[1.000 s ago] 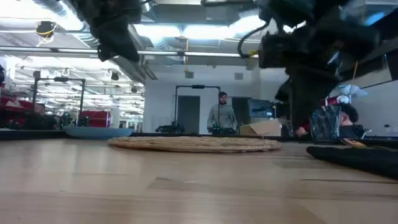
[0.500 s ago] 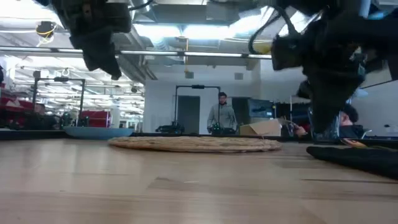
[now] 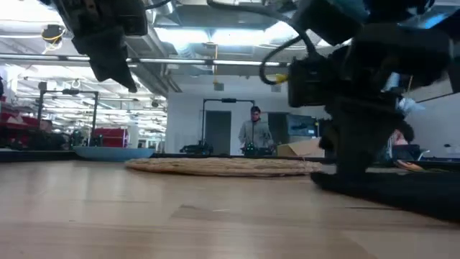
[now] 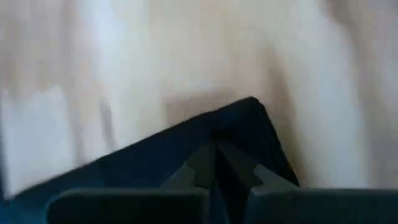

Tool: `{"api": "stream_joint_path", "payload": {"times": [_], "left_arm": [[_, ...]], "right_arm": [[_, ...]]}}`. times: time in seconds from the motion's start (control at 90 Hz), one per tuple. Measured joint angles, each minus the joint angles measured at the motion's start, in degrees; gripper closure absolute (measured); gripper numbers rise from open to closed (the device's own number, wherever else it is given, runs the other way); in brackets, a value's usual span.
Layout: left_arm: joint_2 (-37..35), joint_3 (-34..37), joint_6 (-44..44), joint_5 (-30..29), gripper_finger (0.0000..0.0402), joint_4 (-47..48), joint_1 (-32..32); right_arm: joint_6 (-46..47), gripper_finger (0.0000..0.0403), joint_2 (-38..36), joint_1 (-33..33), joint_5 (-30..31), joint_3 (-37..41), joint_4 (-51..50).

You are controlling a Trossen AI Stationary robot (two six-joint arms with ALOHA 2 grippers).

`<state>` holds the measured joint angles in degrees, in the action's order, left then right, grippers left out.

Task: Set table place
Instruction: Fold the black table napkin on the table

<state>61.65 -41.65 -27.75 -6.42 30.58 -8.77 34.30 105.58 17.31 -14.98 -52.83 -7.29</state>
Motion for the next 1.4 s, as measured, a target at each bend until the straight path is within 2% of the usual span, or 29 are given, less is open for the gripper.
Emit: {"api": "stream_joint_path", "payload": {"times": [0.111,0.233,0.456,0.589,0.733,0.922,1.033,1.256,1.4], "left_arm": [[0.00,0.00,-0.06,0.00,0.0400,-0.03,-0.29],[0.00,0.00,1.00,-0.02,0.0400,-0.07,-0.29],[0.00,0.00,2.27,-0.19,0.0400,-0.08,-0.27],[0.00,-0.02,3.11,-0.26,0.0400,-0.06,-0.27],[0.00,-0.02,3.17,-0.98,0.0400,-0.12,-0.27],[0.00,-0.02,3.25,-1.29,0.0400,-0.10,-0.27],[0.00,-0.02,3.30,-1.29,0.0400,-0.10,-0.27],[0.00,-0.02,3.13,-1.31,0.0400,-0.08,-0.27],[0.00,-0.01,3.10,-1.31,0.0400,-0.08,-0.27]], "right_arm": [[-0.10,0.0403,0.55,0.44,0.83,-3.54,-1.81],[-0.08,0.0403,-2.28,0.47,3.82,-9.68,-6.35],[3.36,0.0403,-5.99,0.45,13.49,-21.46,-33.82],[10.14,0.0403,-6.03,1.65,14.17,-23.21,-48.45],[19.44,0.0403,-6.01,3.71,13.70,-21.67,-55.96],[31.81,0.0403,-6.01,6.40,13.27,-17.59,-56.85],[39.99,0.0403,-6.04,7.92,11.02,-13.61,-56.53],[52.57,0.0403,-6.04,11.68,7.78,-6.12,-45.80],[55.67,0.0403,-6.09,12.03,7.83,-1.81,-40.95]]}}
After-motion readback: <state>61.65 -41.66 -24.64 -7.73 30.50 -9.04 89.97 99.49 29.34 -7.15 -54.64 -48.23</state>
